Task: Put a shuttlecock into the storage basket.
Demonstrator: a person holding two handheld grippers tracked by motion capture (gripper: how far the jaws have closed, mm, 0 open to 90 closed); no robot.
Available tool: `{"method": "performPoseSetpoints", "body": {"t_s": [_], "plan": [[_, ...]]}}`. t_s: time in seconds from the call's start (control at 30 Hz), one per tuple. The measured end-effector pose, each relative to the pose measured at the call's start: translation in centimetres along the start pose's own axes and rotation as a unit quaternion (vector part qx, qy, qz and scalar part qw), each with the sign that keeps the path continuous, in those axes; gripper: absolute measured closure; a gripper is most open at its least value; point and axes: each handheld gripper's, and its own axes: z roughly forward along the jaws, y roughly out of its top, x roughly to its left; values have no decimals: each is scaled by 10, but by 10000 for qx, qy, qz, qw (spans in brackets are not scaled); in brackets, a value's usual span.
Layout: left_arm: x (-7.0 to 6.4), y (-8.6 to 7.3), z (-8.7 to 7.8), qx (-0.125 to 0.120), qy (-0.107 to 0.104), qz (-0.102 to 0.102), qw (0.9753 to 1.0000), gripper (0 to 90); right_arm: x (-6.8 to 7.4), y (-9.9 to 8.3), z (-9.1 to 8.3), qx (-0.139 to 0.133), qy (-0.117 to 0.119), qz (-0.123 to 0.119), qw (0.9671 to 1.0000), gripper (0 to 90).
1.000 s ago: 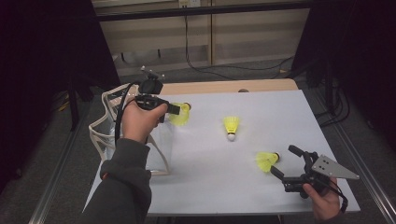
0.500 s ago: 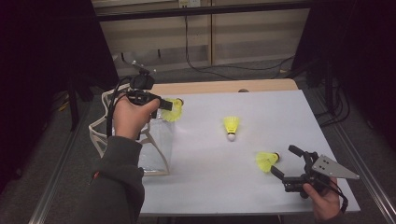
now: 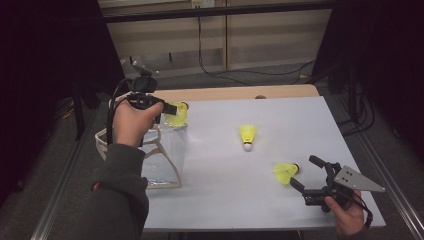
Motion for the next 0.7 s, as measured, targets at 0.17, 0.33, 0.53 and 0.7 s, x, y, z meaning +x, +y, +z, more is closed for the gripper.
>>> {"method": "performPoseSetpoints", "body": {"t_s": [0.17,0.33,0.53,0.7], "plan": [[2,1,-2,-6,37,-22,10000,882,0,0,0,0,1,8,10000,10],[3,2,-4,-6,67,-49,10000,881,1,-1,1,6,10,26,10000,10],[6,4,-7,-30,108,-99,9999,882,1,-1,1,14,15,33,10000,10],[7,6,-10,-10,135,-86,9999,881,1,-1,2,9,20,13,10000,10]]}}
